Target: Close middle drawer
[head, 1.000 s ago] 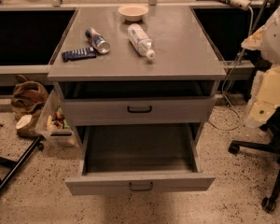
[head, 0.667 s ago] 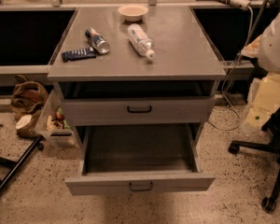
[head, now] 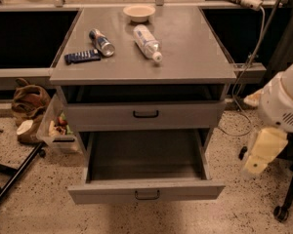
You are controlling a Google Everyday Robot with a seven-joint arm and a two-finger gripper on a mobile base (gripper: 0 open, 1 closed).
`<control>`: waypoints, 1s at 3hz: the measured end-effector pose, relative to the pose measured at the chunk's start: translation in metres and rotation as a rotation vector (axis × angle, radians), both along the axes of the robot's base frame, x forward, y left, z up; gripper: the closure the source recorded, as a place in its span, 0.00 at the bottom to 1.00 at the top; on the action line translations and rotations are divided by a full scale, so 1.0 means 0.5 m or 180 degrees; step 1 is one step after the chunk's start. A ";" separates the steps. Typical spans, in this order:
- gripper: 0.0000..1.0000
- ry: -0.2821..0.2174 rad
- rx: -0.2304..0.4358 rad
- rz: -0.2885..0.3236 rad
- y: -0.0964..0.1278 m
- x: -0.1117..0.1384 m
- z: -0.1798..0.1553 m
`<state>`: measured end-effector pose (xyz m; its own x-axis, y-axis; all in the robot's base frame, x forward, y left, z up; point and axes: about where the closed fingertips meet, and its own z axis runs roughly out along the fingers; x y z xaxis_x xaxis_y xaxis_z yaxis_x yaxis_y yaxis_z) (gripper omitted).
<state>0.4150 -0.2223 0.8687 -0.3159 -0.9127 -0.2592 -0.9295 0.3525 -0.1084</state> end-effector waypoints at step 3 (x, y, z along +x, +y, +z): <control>0.00 0.0296 0.0275 0.0144 0.035 -0.082 -0.163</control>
Offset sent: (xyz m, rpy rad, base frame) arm -0.0571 0.0287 -0.1164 0.1490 0.1145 0.0777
